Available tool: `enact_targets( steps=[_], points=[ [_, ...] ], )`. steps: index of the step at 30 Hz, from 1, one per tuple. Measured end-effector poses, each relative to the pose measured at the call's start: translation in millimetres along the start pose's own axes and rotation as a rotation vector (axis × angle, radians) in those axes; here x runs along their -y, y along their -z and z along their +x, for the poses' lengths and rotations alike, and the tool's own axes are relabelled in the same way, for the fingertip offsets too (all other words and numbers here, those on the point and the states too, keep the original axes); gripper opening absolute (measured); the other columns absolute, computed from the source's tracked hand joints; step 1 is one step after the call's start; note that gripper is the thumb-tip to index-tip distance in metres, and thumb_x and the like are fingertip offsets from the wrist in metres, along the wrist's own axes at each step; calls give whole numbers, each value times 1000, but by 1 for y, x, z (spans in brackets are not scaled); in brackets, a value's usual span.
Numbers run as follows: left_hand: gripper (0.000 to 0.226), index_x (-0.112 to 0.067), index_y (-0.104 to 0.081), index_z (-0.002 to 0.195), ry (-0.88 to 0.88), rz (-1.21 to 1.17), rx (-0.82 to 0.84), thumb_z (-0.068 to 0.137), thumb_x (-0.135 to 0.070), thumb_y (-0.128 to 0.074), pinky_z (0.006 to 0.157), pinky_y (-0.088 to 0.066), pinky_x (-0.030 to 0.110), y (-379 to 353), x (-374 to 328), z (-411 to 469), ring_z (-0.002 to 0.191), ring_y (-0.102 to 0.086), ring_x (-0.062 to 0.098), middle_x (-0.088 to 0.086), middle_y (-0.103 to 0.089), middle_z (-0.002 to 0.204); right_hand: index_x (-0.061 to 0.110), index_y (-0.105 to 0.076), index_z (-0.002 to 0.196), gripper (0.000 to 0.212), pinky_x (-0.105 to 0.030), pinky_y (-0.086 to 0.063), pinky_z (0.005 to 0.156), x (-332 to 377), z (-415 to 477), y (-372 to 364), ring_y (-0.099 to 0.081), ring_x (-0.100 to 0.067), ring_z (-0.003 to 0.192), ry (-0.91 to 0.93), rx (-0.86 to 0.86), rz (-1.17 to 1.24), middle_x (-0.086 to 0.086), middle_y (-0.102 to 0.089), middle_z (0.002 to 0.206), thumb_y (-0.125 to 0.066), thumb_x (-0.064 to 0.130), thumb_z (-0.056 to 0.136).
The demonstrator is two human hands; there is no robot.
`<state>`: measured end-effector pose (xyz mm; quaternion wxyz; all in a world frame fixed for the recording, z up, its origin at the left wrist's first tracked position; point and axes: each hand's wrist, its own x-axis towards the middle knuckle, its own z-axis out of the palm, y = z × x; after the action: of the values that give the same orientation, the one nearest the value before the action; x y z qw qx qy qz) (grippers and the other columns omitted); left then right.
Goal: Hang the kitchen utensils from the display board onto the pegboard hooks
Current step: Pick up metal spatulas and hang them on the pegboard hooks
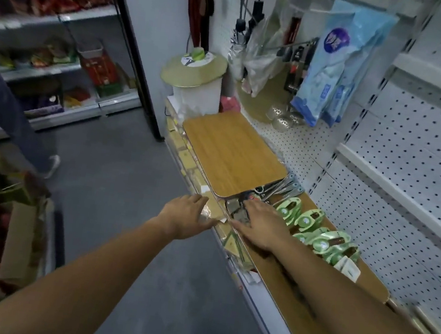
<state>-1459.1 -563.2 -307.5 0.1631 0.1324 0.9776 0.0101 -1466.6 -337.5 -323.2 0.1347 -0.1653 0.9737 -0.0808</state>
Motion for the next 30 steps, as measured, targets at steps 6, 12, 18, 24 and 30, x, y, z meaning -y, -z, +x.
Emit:
enact_targets(
  steps=[6,12,18,24,30],
  points=[
    [100,-15,-11,156,-96,12,14,83,-83,-20,121,-19,40,5,37,72,149,-19,24,5,-16,163,15,-13,159,91,-41,-12,125,0,63,2,-15,-24,153,-75,8,23,-6,-13,166,-30,75,92],
    [123,-14,-8,156,-300,12,32,63,-92,9,120,-20,41,-3,78,161,148,-17,24,6,-16,162,16,-23,155,86,-43,-20,122,-2,115,-10,-26,-26,149,-272,-7,58,-9,-27,162,-33,73,92],
    [121,-15,-8,157,-509,12,102,63,-91,11,120,-19,38,-9,110,223,149,-17,22,4,-15,163,19,-24,155,83,-40,-30,116,27,141,-17,-35,-28,143,-545,12,177,-9,-35,158,-36,72,92],
    [85,-14,-11,156,-648,79,208,94,-70,-26,121,-18,37,-14,109,257,149,-18,23,6,-15,163,13,-20,156,96,-41,-24,119,41,145,-33,-28,-31,147,-717,24,294,-12,-29,160,-23,80,87],
    [86,-15,-25,153,-724,63,190,90,-73,-26,116,-29,37,-28,84,280,143,-31,24,7,-32,157,14,-35,148,77,-37,-37,107,17,133,-59,-45,-29,133,-823,0,359,-11,-47,147,-39,68,94]
  ],
)
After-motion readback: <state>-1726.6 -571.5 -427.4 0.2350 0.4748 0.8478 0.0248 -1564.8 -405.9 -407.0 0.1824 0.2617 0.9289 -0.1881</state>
